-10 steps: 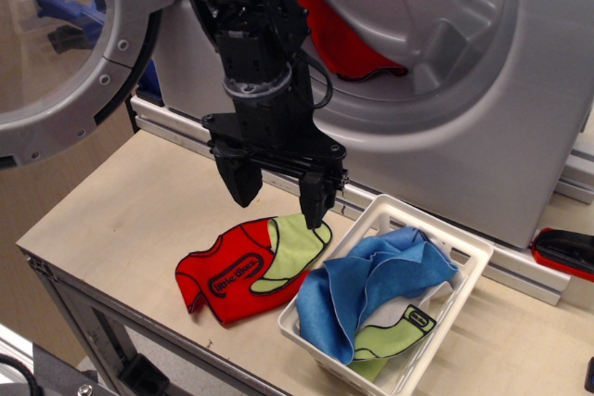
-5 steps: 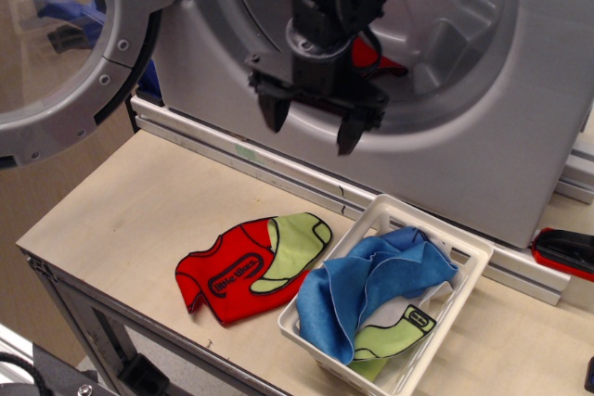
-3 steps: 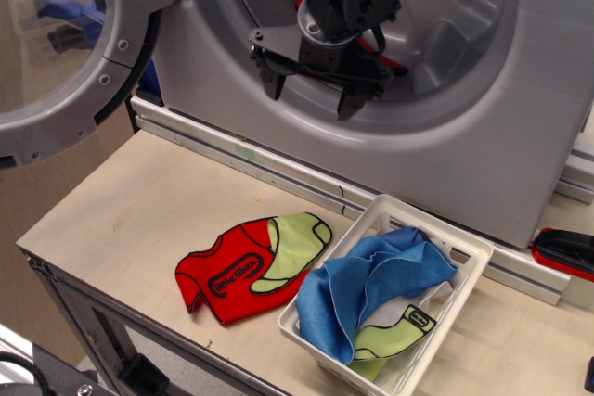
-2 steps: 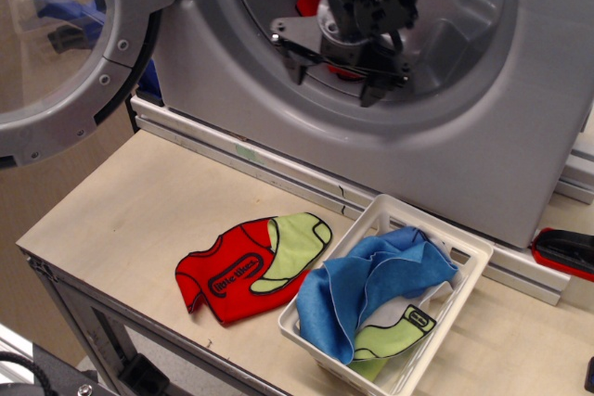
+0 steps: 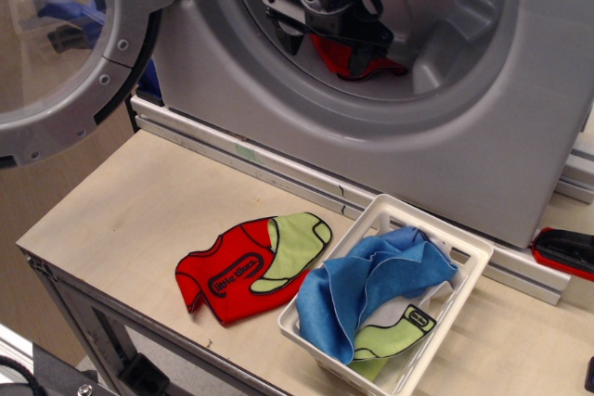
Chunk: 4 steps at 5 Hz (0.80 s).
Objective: Take clothes out of laundry machine
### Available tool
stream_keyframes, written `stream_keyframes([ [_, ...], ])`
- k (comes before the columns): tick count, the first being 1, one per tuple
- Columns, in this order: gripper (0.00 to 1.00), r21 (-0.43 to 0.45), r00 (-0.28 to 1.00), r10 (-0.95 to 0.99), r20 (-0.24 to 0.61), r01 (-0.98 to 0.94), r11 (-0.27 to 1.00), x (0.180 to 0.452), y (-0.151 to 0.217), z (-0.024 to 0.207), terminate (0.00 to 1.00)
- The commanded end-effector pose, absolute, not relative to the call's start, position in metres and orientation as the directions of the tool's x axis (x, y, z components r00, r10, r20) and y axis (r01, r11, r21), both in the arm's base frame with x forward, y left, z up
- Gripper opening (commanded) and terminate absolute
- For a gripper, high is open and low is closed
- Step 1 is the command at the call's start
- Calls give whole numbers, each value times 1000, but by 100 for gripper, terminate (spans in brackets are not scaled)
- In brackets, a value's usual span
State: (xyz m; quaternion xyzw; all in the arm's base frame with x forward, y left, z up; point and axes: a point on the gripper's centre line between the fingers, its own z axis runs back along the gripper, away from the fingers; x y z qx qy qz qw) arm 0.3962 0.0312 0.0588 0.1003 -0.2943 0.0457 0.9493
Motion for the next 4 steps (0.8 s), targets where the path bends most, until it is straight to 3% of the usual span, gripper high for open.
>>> stream_keyframes([
  [1, 100, 214, 757, -55, 651, -114, 970, 430, 51, 90, 0],
  [2, 100, 232, 725, -77, 684, -117, 965, 440, 57, 87, 0],
  [3, 100, 317, 780, -91, 619, -142, 938, 443, 64, 73, 0],
  [4, 100, 282, 783, -67, 618, -141, 949, 440, 68, 59, 0],
])
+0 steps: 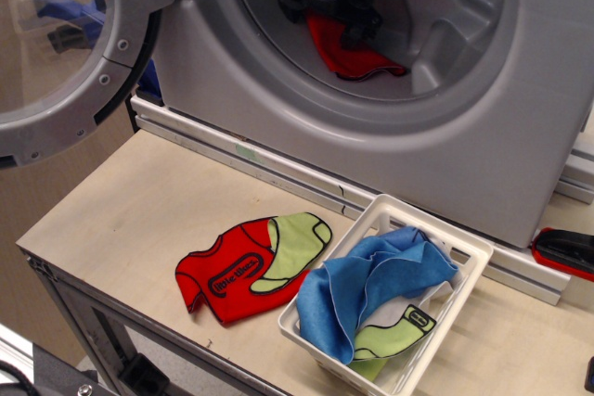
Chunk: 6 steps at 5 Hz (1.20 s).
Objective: Take clothes out of laundry machine
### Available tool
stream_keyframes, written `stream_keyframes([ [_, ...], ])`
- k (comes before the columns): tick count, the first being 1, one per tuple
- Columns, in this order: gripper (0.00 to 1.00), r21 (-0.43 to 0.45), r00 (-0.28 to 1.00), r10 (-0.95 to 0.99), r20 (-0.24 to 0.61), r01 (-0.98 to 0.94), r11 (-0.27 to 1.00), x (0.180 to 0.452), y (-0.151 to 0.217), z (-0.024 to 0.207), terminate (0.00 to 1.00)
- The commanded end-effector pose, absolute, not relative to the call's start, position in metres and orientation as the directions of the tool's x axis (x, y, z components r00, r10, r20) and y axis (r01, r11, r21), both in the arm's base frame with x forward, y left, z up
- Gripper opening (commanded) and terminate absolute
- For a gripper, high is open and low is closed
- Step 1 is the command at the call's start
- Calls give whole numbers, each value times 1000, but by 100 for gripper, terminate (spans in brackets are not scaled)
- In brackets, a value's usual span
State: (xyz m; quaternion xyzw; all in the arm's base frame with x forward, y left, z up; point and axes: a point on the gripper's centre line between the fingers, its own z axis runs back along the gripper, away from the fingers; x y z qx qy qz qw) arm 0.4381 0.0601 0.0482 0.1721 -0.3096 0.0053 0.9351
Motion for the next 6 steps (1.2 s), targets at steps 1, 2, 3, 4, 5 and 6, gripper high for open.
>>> stream_keyframes([
  [1, 100, 250, 812, -42, 582, -130, 959, 438, 68, 47, 0],
  [2, 100, 203, 830, -15, 558, -119, 972, 431, 64, 36, 0],
  [3, 0, 187, 867, 15, 498, -124, 974, 424, 60, 31, 0],
  [4, 0, 169, 904, 50, 424, -133, 977, 420, 55, 32, 0],
  [5, 0, 187, 911, 49, 410, -136, 973, 418, 51, 31, 0],
  [6, 0, 211, 920, 47, 390, -139, 968, 414, 50, 34, 0],
])
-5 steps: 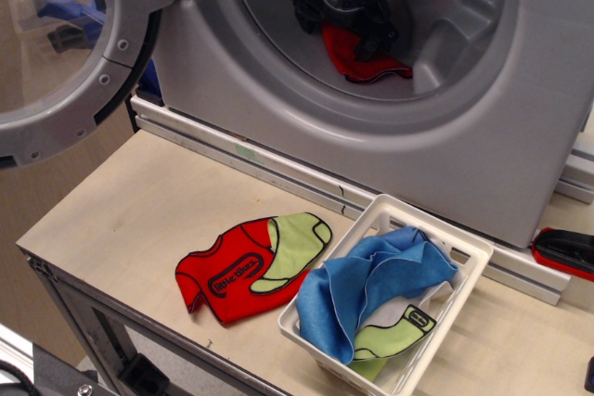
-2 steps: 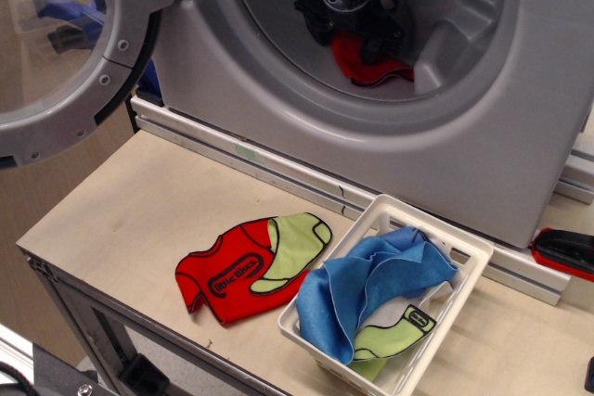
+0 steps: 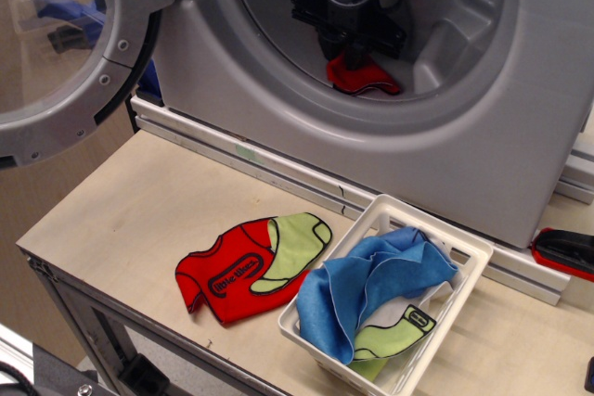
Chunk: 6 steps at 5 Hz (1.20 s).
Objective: Take clothes out of laundry machine
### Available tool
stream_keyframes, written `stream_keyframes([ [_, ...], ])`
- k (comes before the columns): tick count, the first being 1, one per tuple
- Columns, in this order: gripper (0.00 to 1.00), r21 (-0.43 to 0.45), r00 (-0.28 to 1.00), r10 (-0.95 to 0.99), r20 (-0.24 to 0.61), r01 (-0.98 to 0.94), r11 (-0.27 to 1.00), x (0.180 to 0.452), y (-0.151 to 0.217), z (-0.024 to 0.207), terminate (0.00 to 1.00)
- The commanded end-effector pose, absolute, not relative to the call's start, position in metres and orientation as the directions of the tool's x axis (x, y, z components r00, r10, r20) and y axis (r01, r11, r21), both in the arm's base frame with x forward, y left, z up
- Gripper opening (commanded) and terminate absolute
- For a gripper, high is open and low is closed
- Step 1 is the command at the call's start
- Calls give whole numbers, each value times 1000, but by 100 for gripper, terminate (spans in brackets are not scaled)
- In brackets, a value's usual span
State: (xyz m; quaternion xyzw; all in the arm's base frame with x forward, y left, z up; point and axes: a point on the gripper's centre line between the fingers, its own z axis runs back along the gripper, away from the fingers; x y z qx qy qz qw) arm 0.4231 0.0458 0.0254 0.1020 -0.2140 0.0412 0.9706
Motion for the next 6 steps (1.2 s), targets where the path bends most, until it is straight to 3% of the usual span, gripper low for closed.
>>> stream_keyframes([
  [1, 0, 238, 908, 41, 418, -153, 959, 409, 51, 47, 0],
  [3, 0, 251, 859, 200, 471, -347, 904, 361, 28, 103, 0],
  [5, 0, 162, 818, 324, 475, -444, 881, 319, -9, 110, 0],
  [6, 0, 106, 854, 323, 409, -396, 912, 316, -21, 117, 0],
])
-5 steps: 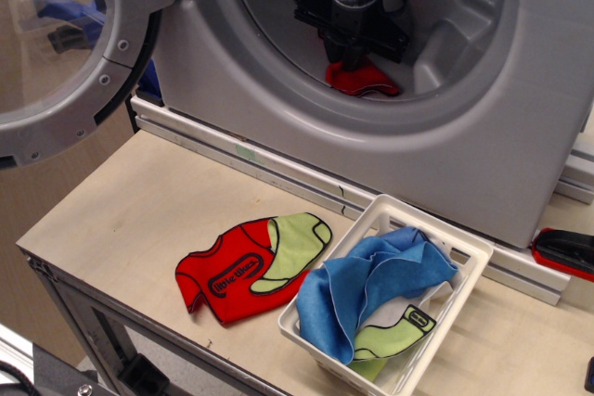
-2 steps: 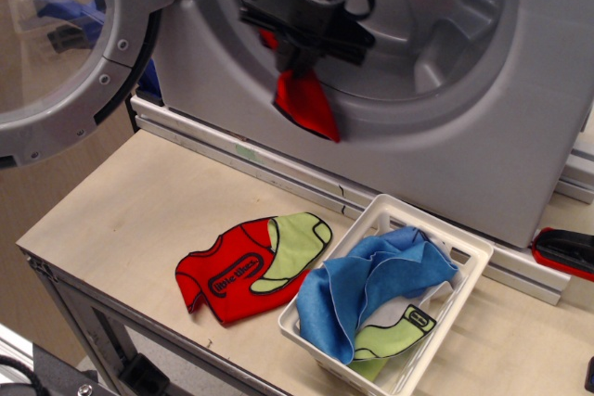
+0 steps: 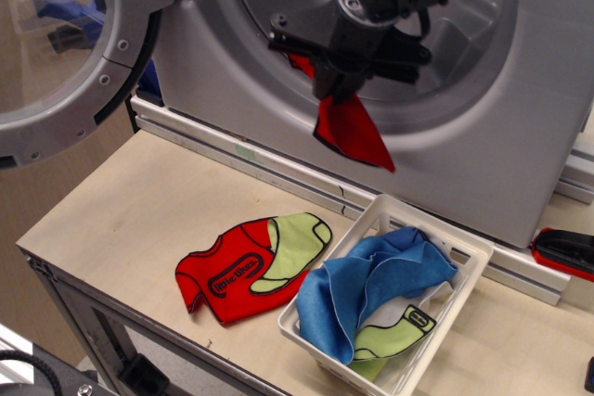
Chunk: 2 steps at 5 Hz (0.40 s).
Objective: Take clothes out of laundry machine
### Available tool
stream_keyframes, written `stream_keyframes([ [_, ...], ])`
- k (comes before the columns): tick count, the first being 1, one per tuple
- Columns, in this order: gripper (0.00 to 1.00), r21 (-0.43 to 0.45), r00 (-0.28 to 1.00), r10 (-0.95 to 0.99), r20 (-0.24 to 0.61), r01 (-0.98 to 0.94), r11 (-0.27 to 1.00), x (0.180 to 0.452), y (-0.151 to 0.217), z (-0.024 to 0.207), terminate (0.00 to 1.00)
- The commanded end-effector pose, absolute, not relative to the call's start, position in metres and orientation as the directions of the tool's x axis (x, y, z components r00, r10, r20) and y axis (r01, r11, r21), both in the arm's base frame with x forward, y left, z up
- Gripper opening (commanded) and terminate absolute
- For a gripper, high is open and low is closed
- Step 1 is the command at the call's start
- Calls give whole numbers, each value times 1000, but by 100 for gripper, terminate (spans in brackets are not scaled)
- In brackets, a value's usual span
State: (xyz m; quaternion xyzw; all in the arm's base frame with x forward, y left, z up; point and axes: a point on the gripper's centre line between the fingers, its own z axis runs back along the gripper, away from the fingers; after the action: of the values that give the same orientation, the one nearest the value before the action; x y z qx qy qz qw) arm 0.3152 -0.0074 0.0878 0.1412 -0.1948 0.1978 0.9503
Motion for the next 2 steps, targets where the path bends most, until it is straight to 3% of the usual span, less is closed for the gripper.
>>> stream_keyframes([
  [1, 0, 58, 872, 368, 324, -407, 912, 302, -49, 111, 0],
  [2, 0, 38, 901, 353, 250, -374, 927, 286, -67, 88, 0],
])
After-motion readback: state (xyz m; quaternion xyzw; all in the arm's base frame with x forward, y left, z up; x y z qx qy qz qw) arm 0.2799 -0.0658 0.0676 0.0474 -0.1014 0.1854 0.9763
